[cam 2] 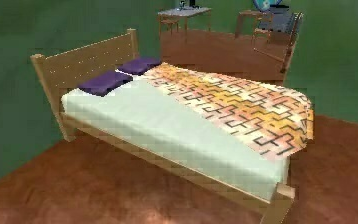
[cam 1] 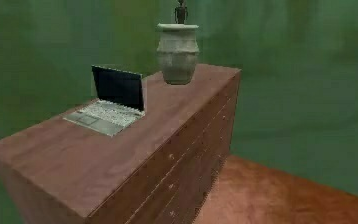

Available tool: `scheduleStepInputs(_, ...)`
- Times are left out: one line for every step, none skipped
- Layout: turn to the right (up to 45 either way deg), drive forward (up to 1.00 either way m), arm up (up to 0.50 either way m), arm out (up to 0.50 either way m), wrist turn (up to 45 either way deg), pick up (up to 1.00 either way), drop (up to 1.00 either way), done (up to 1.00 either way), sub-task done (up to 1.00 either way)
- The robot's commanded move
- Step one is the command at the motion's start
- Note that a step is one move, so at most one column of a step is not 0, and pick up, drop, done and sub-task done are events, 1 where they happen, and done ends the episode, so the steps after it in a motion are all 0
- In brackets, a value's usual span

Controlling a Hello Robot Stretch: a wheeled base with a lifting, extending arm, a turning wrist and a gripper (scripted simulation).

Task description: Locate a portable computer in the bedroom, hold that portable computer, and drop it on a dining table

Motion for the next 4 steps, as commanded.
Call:
scheduleStepInputs(-45.0, 0.00, 0.00, 0.00, 0.0, 0.00, 0.00, 0.00, 0.00)
scheduleStepInputs(-45.0, 0.00, 0.00, 0.00, 0.0, 0.00, 0.00, 0.00, 0.00)
scheduleStepInputs(-18.0, 0.00, 0.00, 0.00, 0.0, 0.00, 0.00, 0.00, 0.00)
scheduleStepInputs(0.0, 0.00, 0.50, 0.00, 0.0, 0.00, 0.00, 0.00, 0.00)
